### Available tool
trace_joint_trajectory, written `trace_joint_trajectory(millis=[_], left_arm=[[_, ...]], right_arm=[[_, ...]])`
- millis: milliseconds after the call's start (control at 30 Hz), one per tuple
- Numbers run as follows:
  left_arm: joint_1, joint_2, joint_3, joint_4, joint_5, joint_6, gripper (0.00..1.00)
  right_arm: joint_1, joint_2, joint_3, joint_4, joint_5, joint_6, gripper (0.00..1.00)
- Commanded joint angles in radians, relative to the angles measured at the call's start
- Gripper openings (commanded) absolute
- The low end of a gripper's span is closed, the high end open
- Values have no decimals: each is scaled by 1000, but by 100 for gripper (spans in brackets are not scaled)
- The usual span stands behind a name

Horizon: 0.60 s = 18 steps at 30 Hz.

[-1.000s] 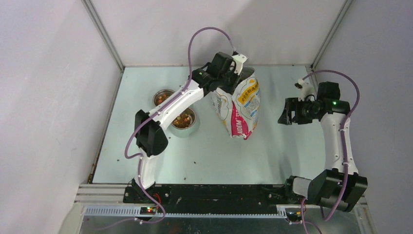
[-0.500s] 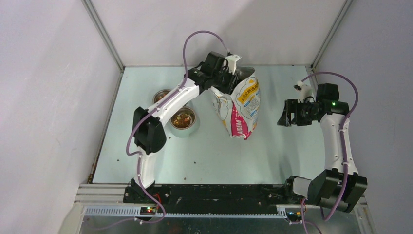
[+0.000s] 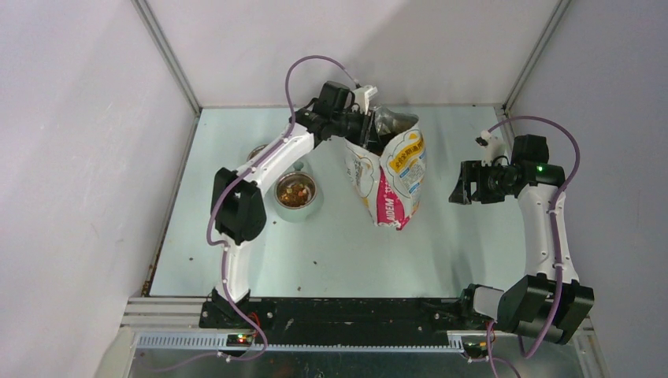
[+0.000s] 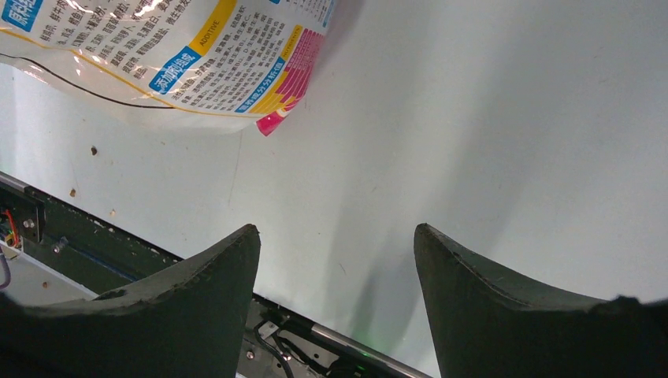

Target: Serve the pet food

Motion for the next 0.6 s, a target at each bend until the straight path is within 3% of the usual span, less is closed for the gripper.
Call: trace_joint_trajectory(millis=[0, 567], left_arm=[[-9, -3, -6, 21, 273, -167, 0], [42, -21, 44, 85, 312, -223, 0]], right_arm=[[4, -15, 3, 5, 8, 9, 74], [-3, -11, 4, 22, 23, 3, 74]])
